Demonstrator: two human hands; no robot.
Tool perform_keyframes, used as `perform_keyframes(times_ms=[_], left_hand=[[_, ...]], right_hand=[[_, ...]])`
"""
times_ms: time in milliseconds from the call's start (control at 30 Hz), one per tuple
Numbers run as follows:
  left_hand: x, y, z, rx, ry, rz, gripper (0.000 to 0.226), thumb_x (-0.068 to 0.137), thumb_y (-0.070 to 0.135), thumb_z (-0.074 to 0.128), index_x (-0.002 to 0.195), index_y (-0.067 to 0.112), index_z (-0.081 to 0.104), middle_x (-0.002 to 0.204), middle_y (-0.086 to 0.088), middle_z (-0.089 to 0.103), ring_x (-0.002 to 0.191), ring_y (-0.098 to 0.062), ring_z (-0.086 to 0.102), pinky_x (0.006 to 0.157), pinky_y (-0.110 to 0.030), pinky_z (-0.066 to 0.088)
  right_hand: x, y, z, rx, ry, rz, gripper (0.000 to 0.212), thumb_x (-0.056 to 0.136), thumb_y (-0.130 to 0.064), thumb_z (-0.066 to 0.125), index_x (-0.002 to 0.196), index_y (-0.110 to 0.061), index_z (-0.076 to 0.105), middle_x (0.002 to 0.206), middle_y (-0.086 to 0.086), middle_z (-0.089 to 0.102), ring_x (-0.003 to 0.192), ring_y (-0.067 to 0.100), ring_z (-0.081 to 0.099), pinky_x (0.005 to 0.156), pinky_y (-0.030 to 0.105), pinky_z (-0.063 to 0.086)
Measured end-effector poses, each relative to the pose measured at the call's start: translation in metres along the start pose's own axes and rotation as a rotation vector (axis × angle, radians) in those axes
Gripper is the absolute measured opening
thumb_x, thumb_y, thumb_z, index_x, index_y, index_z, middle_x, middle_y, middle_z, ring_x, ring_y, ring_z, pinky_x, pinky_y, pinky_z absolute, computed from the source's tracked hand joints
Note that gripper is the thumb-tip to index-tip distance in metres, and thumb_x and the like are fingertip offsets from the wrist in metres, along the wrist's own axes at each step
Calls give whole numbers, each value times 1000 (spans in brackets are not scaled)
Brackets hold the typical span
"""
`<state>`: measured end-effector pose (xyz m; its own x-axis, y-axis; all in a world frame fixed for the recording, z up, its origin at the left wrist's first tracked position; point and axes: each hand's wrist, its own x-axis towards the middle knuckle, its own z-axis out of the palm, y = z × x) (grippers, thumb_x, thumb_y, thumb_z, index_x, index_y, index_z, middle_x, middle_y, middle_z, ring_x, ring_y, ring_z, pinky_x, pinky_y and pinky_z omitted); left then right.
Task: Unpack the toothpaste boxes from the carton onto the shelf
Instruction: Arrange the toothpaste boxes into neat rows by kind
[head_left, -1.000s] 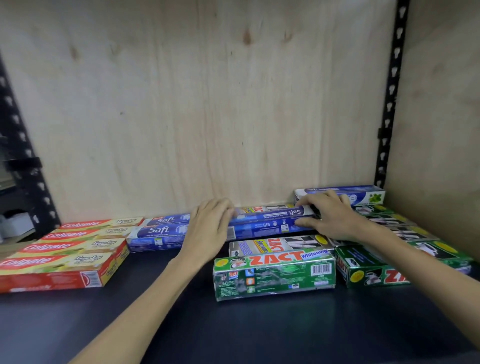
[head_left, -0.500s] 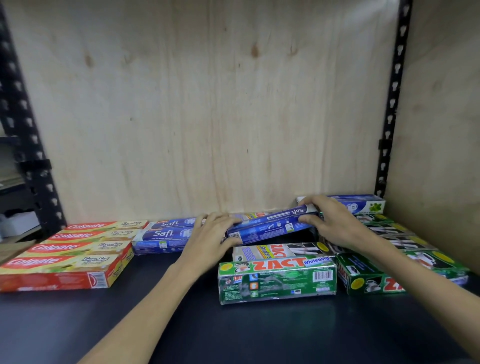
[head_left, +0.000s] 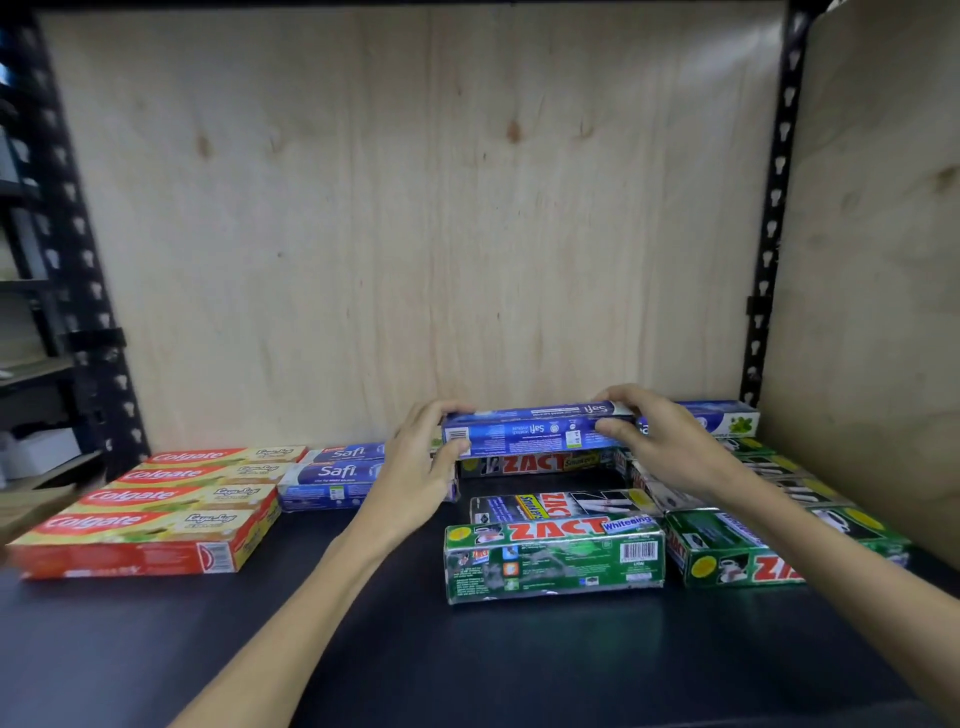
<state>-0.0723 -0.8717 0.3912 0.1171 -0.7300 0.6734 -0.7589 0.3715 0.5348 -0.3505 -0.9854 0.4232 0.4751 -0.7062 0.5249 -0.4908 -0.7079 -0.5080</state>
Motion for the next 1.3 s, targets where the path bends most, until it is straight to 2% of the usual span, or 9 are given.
perform_keyframes(times_ms=[200,333,467,567,633,900,1000,1100,1300], left_hand=[[-35,21,-41,-120,49,-50,30,103,18,54,126,37,57,133,19,57,130,-3,50,109,-31,41],[-70,34,-83,-197,85,-100,30,104,20,54,130,35,57,133,16,60,127,-5,55,102,-26,48],[-111,33,-134,-238,126,-147,31,103,22,55,133,31,54,127,6,65,113,-11,63,92,-23,49],[-150,26,-170,-262,112,-241,34,102,30,58,135,30,52,127,-1,68,115,-16,65,93,-27,49],[-174,24,-188,-232,98,-325,35,98,36,57,132,32,56,122,3,71,111,-13,66,90,-25,48],[-216,20,-217,130,88,-442,16,102,45,49,106,39,63,92,24,71,89,3,65,77,-22,49],[-218,20,-213,151,78,-490,17,103,45,49,103,36,64,83,22,69,72,6,59,71,-27,46],[-214,21,-210,143,90,-524,25,101,53,46,104,36,64,93,19,71,88,7,63,78,-24,46],[-196,19,-205,171,138,-638,51,95,69,43,88,23,64,93,7,72,90,-7,64,73,-27,45]], right_hand=[[-17,-45,-5,66,-49,-29,30,100,-32,58,128,-22,58,111,-2,65,103,13,59,73,2,40],[-30,-86,1,92,-124,-88,18,99,-40,58,113,-32,67,91,-17,68,82,-3,59,71,11,43],[-48,-130,24,63,-219,-144,35,98,-51,53,114,-25,71,99,-7,73,89,10,64,81,26,48],[-66,-161,46,93,-265,-168,51,97,-60,48,90,-14,68,68,1,57,63,16,48,64,36,38],[-76,-177,62,68,-303,-159,62,96,-64,46,77,-6,58,59,0,42,56,14,38,59,35,28],[-108,-198,115,99,-383,-62,66,99,-61,40,65,-5,50,51,-3,40,50,11,38,53,27,28],[-114,-195,116,180,-304,-114,52,99,-60,40,82,-18,65,74,-12,67,70,1,59,68,19,44],[-121,-183,116,264,-282,-216,33,95,-56,51,115,-34,66,110,-20,68,106,-2,60,91,25,48],[-121,-169,126,128,-274,-370,59,85,-64,67,136,-39,51,129,-25,54,122,-1,48,97,15,38]])
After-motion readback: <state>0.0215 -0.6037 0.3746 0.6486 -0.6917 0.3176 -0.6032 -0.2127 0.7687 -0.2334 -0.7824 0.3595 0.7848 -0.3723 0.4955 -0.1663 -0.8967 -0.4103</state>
